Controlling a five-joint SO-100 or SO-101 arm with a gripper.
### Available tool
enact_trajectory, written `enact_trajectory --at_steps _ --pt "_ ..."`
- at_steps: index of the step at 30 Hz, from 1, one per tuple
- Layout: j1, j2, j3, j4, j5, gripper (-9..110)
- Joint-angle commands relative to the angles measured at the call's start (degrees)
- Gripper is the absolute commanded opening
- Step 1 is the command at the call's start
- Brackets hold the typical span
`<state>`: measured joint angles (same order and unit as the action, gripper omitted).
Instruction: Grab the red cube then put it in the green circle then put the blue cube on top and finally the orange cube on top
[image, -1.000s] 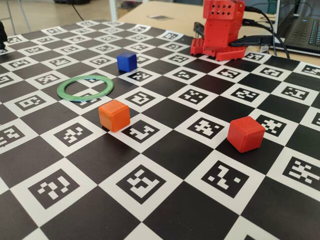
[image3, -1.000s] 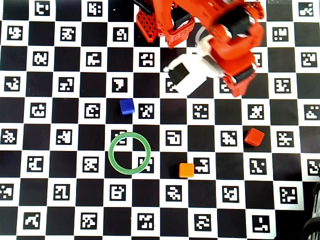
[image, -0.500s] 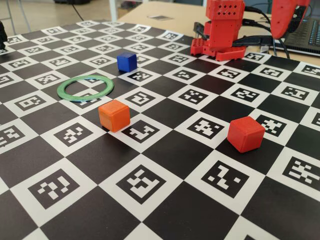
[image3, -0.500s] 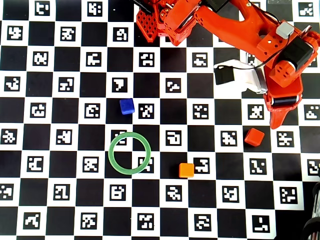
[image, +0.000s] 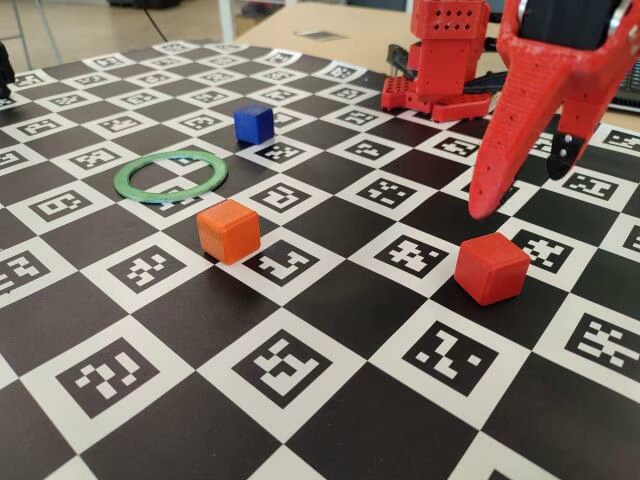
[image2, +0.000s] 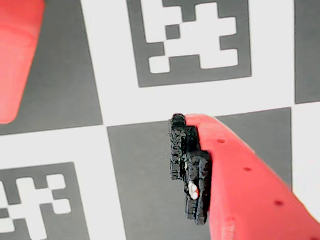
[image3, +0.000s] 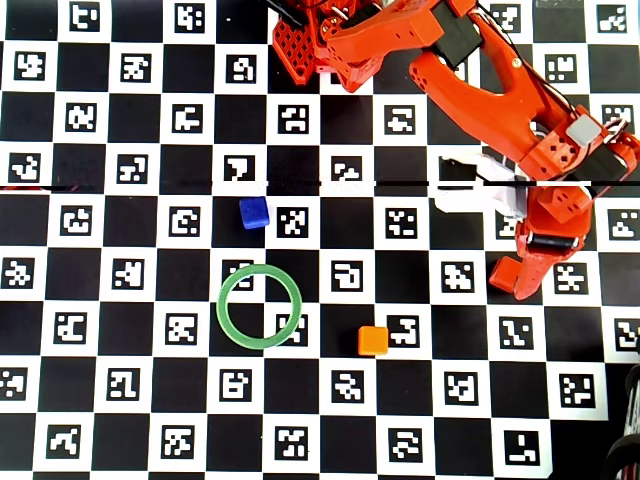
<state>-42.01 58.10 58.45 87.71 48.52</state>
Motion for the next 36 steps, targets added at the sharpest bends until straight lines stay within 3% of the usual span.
enact_trajectory --at_steps 1,25,36 --pt "0.6 0.7 -4.1 -1.6 0.1 51" --pt "4.1 -0.1 6.0 -11.4 -2.6 49" --pt "4.4 0.0 8.2 -14.5 7.6 48"
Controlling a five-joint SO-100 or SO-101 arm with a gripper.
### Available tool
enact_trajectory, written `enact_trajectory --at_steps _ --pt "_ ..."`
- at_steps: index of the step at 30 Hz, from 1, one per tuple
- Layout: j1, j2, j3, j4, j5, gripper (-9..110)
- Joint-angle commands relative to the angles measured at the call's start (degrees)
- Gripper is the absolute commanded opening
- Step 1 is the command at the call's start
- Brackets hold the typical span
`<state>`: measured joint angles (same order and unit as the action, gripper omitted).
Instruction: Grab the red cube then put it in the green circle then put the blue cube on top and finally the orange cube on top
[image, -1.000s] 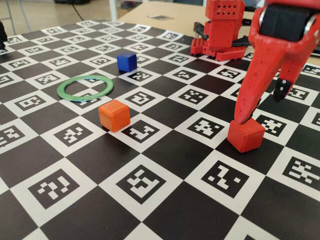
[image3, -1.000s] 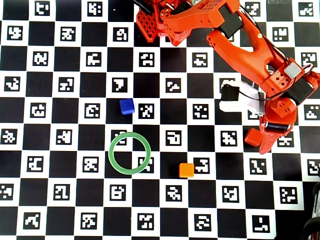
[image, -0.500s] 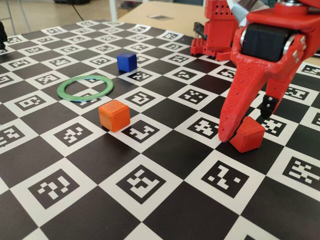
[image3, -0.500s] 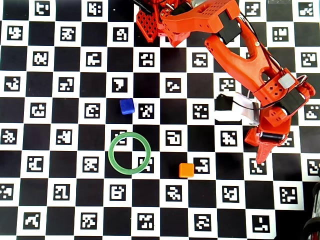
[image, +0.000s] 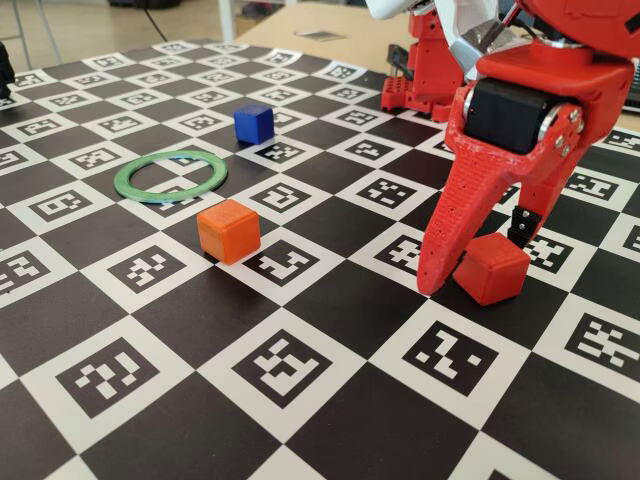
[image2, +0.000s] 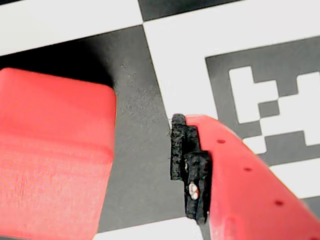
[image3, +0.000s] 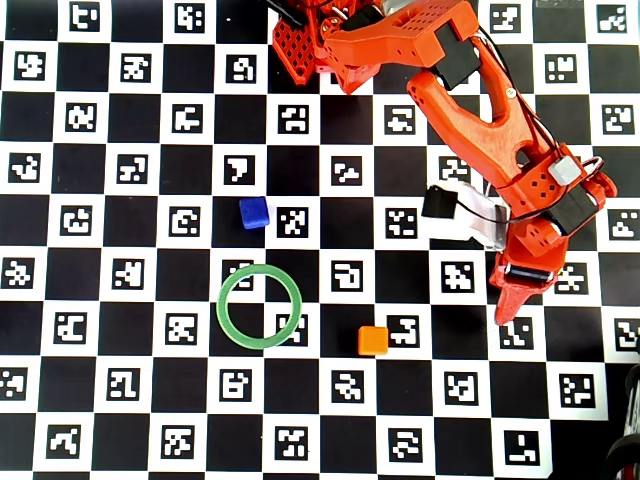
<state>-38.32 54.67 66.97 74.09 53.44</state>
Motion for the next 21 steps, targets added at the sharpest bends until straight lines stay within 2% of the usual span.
enact_trajectory --at_steps 1,21 --pt "0.7 3.4 -0.3 -1.1 3.3 48" --pt "0.5 4.0 -0.6 -4.0 6.8 45"
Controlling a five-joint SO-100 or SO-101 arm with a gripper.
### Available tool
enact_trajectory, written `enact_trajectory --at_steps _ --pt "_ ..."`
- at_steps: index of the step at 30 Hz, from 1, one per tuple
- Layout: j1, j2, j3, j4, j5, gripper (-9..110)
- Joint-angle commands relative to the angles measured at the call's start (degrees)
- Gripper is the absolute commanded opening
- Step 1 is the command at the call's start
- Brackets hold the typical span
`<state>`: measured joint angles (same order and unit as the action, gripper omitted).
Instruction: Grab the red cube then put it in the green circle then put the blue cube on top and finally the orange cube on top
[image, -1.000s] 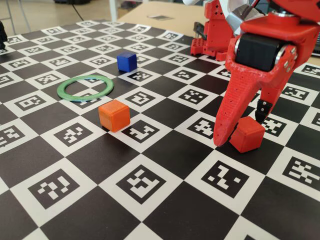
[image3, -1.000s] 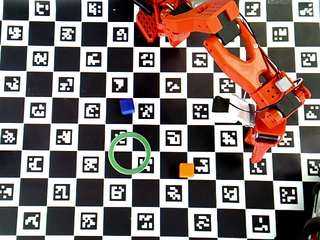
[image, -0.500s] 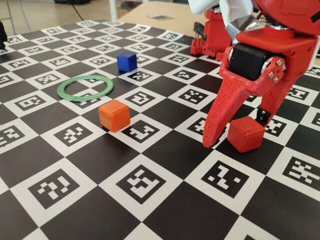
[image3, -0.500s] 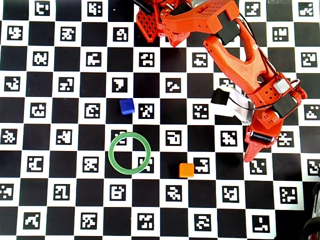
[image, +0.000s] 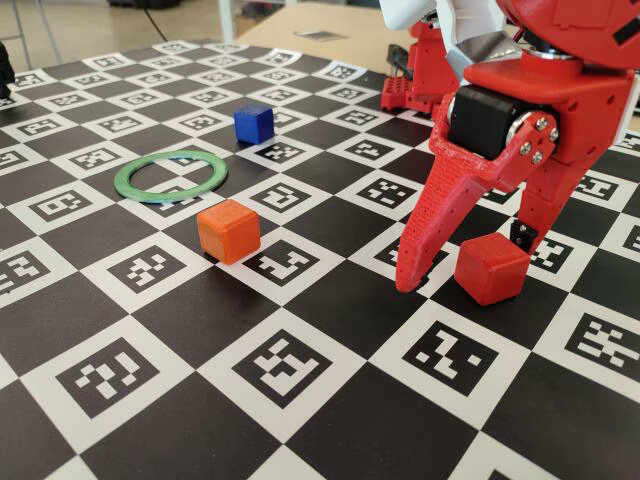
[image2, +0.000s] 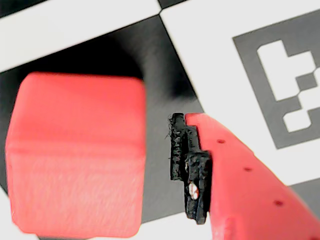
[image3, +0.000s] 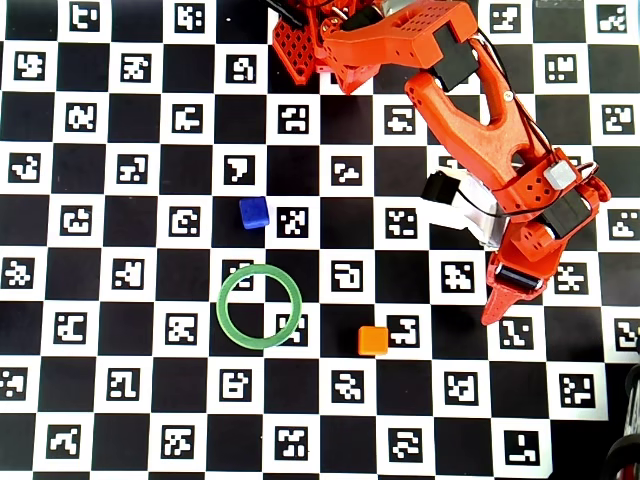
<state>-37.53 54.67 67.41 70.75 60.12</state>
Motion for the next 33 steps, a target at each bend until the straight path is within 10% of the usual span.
enact_trajectory --at_steps 1,33 --pt "-0.4 4.0 -1.1 -0.9 0.2 45" --pt "1.1 11.3 -1.8 4.1 -12.6 10"
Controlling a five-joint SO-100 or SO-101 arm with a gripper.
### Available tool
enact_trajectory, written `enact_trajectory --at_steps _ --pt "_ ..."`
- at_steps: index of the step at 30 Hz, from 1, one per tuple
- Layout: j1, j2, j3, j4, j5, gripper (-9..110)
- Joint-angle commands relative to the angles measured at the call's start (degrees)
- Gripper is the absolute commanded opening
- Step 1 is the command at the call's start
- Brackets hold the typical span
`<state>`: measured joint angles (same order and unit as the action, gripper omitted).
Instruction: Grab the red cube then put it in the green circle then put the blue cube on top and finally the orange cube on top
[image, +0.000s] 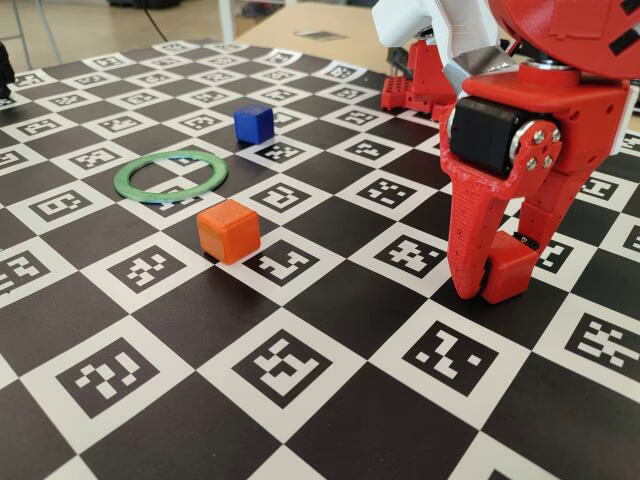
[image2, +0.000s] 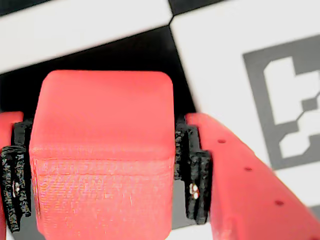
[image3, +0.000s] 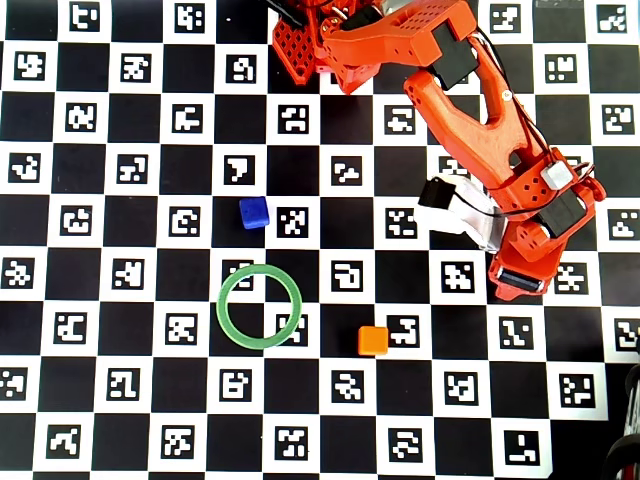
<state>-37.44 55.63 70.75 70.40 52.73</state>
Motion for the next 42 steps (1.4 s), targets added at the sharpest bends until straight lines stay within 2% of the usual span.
enact_trajectory --at_steps 1,13,29,37,42 --pt "1.5 11.3 -6.4 6.2 -7.5 10" --pt "13.5 24.7 -9.0 23.2 -35.8 9" --pt "37.0 30.0 4.8 22.9 -62.7 7" --pt "46.9 28.9 4.4 18.8 -70.5 8" --pt "51.1 26.8 4.2 15.9 -71.9 8"
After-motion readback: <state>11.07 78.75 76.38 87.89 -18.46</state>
